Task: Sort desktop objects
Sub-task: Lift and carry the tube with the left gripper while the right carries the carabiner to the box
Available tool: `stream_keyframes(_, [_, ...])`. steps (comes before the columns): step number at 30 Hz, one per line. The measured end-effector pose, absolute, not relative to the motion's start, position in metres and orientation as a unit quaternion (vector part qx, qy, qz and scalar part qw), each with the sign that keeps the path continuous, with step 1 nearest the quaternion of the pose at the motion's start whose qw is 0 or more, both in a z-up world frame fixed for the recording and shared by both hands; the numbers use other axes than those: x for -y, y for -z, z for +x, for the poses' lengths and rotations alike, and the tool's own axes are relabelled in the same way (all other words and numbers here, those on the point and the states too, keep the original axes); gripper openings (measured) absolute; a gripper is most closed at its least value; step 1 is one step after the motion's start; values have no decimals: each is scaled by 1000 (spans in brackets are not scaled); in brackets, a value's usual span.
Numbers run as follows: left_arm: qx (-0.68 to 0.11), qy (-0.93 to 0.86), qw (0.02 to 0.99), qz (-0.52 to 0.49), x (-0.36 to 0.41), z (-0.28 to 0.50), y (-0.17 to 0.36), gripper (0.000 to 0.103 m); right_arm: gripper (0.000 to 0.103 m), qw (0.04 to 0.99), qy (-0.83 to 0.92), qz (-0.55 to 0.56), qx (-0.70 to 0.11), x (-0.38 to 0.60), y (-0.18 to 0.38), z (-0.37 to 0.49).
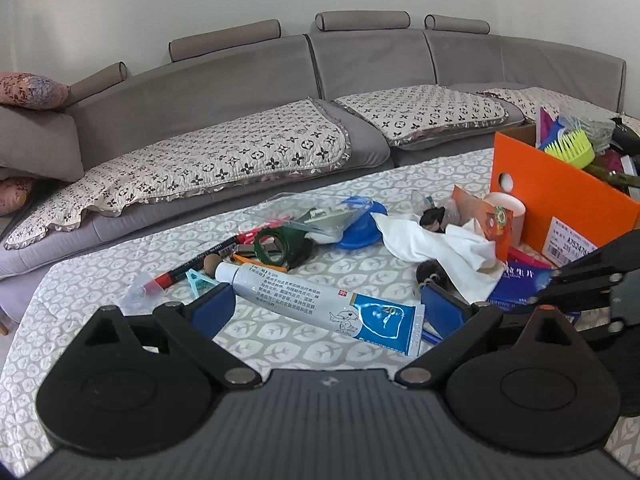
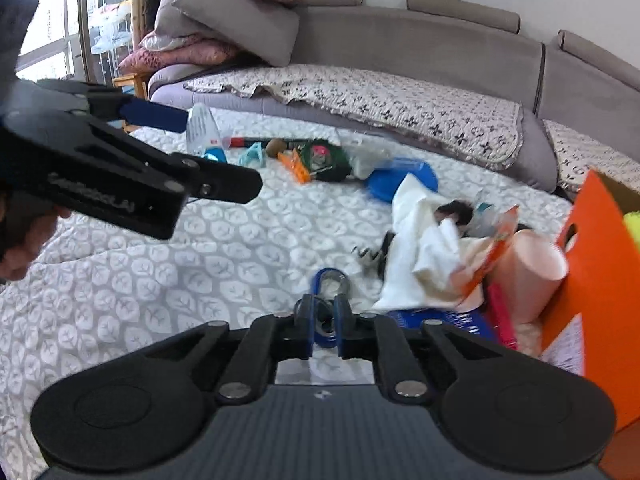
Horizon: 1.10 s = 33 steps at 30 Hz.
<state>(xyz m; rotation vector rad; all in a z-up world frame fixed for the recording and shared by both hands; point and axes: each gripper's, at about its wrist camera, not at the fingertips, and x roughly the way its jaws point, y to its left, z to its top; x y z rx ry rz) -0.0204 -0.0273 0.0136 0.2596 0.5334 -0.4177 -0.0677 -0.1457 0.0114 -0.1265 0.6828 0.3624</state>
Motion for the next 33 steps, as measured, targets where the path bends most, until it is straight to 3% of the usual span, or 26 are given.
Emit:
stream_keyframes(4, [-268,202,933,130,28,-19,-6,100,22,927,-161,-61,-333,139,0,-61])
stream_keyframes(6, [-273,201,932,127,27,-19,-4,100,38,930,-149,-55,-332,142,3,-58])
stream_keyframes(8, [-275,200,932,124,26,-16,-2,100,47,929,-144,-44,-338,146,6,-54])
stream_keyframes(9, [-275,200,932,123,25,-18,-2,100,58,929,-142,-40,-340,147,8,-53])
stream_keyframes(14, [-280,196,932,120,23,-13,2,100,64,930,-152,-37,-332,147,12,-52])
stream_keyframes(16, [-283,194,932,119,22,-11,3,100,46,931,-152,-37,-329,146,11,-52])
stream_keyframes(17, [-284,194,932,118,22,-11,4,100,27,930,-153,-30,-331,145,9,-53])
stream_keyframes(33, [-256,208,936,122,38,-29,-18,100,22,945,-146,-52,-288,156,-39,-97])
